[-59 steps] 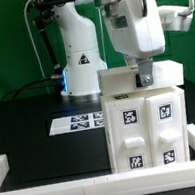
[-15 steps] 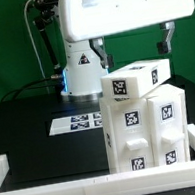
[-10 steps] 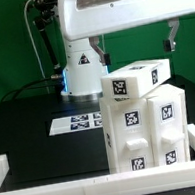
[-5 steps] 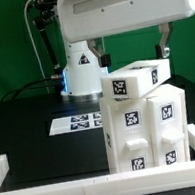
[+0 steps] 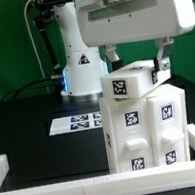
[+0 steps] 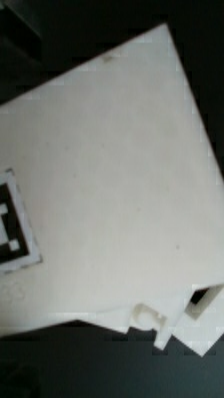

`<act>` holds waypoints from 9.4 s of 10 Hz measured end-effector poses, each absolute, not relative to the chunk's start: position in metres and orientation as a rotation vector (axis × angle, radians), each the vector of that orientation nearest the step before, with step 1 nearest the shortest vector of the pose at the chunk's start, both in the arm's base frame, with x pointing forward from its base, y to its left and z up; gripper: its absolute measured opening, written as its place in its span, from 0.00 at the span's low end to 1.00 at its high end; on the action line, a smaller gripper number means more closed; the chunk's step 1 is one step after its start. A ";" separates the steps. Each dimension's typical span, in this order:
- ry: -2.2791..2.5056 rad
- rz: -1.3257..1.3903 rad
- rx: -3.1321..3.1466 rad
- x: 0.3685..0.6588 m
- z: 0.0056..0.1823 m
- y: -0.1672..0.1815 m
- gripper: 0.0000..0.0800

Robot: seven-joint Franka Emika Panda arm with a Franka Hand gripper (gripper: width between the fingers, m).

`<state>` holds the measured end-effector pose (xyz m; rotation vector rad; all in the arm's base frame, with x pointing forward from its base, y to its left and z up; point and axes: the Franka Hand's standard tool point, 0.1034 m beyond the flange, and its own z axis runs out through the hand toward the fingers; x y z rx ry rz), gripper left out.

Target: Assemble cabinet

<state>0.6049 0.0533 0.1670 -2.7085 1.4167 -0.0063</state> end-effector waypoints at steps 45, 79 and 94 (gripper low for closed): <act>1.531 -0.004 -2.565 0.612 0.190 0.102 1.00; -0.711 -0.161 -3.036 0.608 0.163 0.085 0.70; 1.117 -0.135 -2.846 0.610 0.164 0.085 0.70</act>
Offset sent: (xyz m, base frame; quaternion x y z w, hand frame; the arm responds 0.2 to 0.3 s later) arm 0.0000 0.0000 0.0000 0.0000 0.0000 0.0000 1.0000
